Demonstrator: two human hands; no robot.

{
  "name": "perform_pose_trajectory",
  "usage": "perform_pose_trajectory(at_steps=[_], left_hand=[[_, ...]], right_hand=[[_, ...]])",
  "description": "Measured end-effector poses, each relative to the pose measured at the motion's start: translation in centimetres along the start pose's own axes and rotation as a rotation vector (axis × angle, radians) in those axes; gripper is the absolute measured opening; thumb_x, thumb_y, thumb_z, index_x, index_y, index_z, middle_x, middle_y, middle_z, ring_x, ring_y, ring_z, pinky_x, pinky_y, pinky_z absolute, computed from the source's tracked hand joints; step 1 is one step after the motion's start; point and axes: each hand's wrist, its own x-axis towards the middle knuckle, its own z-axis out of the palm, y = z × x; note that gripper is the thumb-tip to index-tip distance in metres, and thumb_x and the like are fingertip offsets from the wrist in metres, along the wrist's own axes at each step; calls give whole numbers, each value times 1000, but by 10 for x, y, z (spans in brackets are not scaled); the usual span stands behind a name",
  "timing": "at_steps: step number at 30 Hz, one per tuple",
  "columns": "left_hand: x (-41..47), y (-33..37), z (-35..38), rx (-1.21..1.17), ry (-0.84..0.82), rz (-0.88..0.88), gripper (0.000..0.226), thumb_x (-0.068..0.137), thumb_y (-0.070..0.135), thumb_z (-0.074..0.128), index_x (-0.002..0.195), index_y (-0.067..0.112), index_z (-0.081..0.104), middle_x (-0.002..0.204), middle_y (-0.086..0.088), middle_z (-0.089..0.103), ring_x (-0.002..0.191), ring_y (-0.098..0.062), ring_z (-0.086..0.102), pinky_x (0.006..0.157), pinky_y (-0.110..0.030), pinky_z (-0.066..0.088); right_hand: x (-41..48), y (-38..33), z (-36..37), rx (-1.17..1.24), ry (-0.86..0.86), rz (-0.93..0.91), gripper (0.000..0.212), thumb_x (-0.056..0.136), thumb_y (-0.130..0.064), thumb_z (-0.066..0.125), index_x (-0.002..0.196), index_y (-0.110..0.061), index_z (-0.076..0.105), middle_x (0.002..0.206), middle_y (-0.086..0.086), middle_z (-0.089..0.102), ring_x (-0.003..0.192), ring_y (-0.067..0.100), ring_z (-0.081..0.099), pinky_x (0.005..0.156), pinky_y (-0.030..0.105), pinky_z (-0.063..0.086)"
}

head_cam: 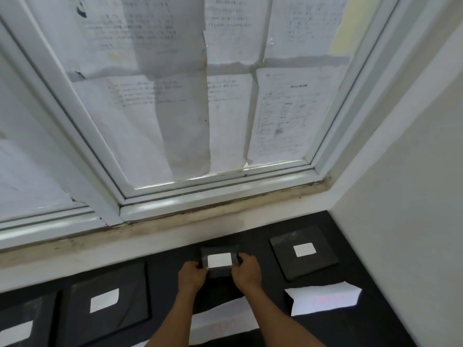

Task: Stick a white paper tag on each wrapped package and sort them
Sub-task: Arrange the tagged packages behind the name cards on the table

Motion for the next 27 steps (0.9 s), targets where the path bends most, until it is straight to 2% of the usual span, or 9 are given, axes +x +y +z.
perform_pose_trajectory(at_steps=[2, 4, 6, 8, 10, 14, 18, 23, 27], left_hand=[[-12, -5, -6, -14, 10, -3, 26, 93, 22, 57, 104, 1, 68, 110, -19, 68, 101, -31, 63, 79, -30, 45], [-26, -12, -16, -14, 13, 26, 28, 94, 25, 55, 105, 0, 64, 112, -20, 66, 101, -31, 62, 81, -31, 46], [-45, -25, -33, -3, 1, 73, 32, 94, 25, 55, 116, 2, 59, 121, -19, 63, 110, -31, 59, 90, -31, 45], [-61, -38, -49, 9, 0, 123, 47, 95, 24, 54, 136, 3, 47, 135, -17, 54, 123, -29, 52, 100, -30, 40], [-80, -66, -73, 38, 39, 143, 52, 95, 24, 54, 141, 4, 42, 139, -16, 52, 128, -29, 50, 104, -31, 38], [-122, -142, -127, 133, 154, 171, 20, 92, 19, 54, 104, 5, 61, 116, -18, 66, 108, -32, 60, 86, -31, 44], [-162, -213, -169, 114, 264, 169, 25, 88, 13, 57, 107, -1, 65, 113, -20, 67, 108, -35, 60, 88, -34, 45], [-219, -320, -194, 50, 376, 38, 25, 84, 3, 52, 103, 0, 67, 111, -19, 68, 110, -35, 60, 93, -37, 45], [-248, -369, -183, 18, 378, 20, 18, 80, 1, 49, 89, -1, 64, 96, -19, 66, 94, -35, 62, 84, -39, 50]], right_hand=[[-17, -6, 1, -47, 56, -4, 44, 88, -17, 56, 132, -13, 51, 134, 11, 45, 124, 26, 45, 98, 32, 44], [-40, -15, 5, -58, 128, -17, 54, 88, -18, 55, 141, -15, 41, 143, 9, 36, 133, 26, 34, 101, 34, 41], [-67, -25, 18, -42, 144, -70, 54, 88, -15, 55, 141, -17, 41, 146, 8, 34, 133, 24, 33, 102, 34, 41], [-90, -32, 32, -25, 122, -106, 50, 89, -13, 54, 138, -16, 43, 148, 6, 32, 133, 23, 34, 104, 33, 41], [-123, -41, 52, -31, 106, -145, 46, 89, -13, 53, 135, -14, 46, 142, 6, 39, 128, 22, 38, 101, 32, 41], [-203, -51, 106, -26, 53, -217, 44, 89, -15, 52, 132, -16, 49, 136, 5, 44, 125, 22, 42, 99, 30, 39], [-262, -50, 158, -28, 28, -250, 37, 86, -13, 53, 122, -14, 58, 126, 9, 54, 119, 26, 50, 98, 32, 41], [-344, -31, 236, 25, -147, -159, 32, 87, -13, 56, 118, -11, 61, 123, 10, 62, 114, 25, 58, 95, 29, 45], [-380, -14, 275, 18, -244, -14, 34, 89, -22, 59, 119, -9, 63, 125, 10, 63, 117, 26, 58, 94, 26, 45]])
